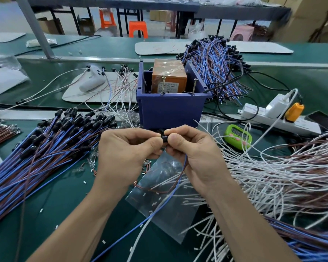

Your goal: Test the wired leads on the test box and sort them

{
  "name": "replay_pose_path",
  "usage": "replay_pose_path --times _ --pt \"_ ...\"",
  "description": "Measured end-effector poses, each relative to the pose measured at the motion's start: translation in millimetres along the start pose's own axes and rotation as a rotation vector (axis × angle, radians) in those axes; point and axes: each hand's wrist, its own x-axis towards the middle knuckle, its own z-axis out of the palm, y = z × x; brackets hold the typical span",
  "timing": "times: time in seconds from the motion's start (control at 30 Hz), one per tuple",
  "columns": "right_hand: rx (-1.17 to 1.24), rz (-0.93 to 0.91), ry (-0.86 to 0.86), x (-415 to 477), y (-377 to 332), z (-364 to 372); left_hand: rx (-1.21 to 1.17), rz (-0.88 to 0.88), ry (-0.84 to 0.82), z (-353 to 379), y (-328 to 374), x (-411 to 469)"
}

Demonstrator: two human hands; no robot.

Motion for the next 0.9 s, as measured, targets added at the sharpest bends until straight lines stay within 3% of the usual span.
replay_pose_path --times 0.23,0.4,0.77,0.9 --pt "0.058 0.013 -0.002 2 -1 0 -0.162 -0.098 -0.079 -1 7 2" --pt "0.422 0.131 0.021 4 -12 -7 -0.311 -0.108 -0.109 -10 11 5" --pt "0.399 0.194 -0.245 2 -1 -3 -0.131 0.064 -0.149 1 22 -8" --pt "0.437 0.195 -0.27 2 0 -1 -0.056 0.104 -0.115 1 21 -9"
